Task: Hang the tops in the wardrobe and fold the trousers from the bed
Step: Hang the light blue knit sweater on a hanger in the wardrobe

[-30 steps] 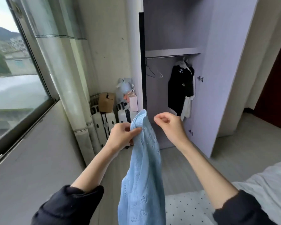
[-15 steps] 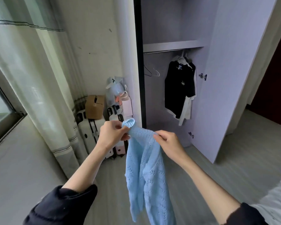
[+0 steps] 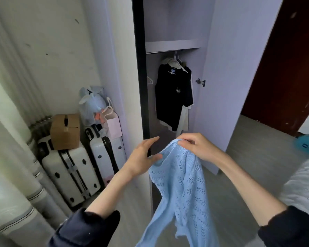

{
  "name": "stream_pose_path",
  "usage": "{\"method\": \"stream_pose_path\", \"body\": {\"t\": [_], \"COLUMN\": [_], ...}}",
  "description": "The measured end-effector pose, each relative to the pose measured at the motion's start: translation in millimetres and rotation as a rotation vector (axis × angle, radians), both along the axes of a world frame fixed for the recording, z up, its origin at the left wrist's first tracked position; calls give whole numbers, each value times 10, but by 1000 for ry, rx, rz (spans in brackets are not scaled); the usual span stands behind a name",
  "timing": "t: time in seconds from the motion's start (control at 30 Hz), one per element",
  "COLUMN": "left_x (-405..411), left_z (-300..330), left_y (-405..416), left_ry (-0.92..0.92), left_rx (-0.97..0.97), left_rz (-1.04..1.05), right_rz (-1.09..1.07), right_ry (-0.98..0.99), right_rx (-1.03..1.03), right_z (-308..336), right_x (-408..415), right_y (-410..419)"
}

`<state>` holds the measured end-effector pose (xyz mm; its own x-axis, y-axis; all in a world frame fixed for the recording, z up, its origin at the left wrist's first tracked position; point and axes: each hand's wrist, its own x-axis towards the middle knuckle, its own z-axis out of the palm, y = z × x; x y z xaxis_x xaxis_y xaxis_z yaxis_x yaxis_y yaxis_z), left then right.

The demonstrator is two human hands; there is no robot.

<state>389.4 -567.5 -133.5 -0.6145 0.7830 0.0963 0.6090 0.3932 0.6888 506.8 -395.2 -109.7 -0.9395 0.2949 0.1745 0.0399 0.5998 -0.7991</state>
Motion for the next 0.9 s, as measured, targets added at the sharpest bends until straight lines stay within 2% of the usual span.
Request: {"method": "stream_pose_path", "body": {"t": [0.07,0.23,0.37,0.57,0.7,0.77,0.9], "left_x": [-47,-237,-405,-697,-985,-1069,-1422], "left_z": [-8,-85,-28,28,230,290,479], "left_y": [210,694,1242,2282,3070,3377,3797], "left_ry": [-18,37,-63,-145,-278,-286,-259], "left_rx": [4,117,225,288,344,320,380], "left_rz": [-80,25,22,91,113,101,97], "right_rz": [-12,-155,-299,-519,-442,-412,-476], "right_ry": [-7,18,41,0,-258,-320,-308], "right_rx": [12,17,-18,306,587,598,532], "right_z": [73,106,55,-165,-430,-532,-488], "right_x": [-86,-194,-293,-691,-997,-1096,-1335], "right_y": [82,530,1088,2095,2691,2946,3595]}}
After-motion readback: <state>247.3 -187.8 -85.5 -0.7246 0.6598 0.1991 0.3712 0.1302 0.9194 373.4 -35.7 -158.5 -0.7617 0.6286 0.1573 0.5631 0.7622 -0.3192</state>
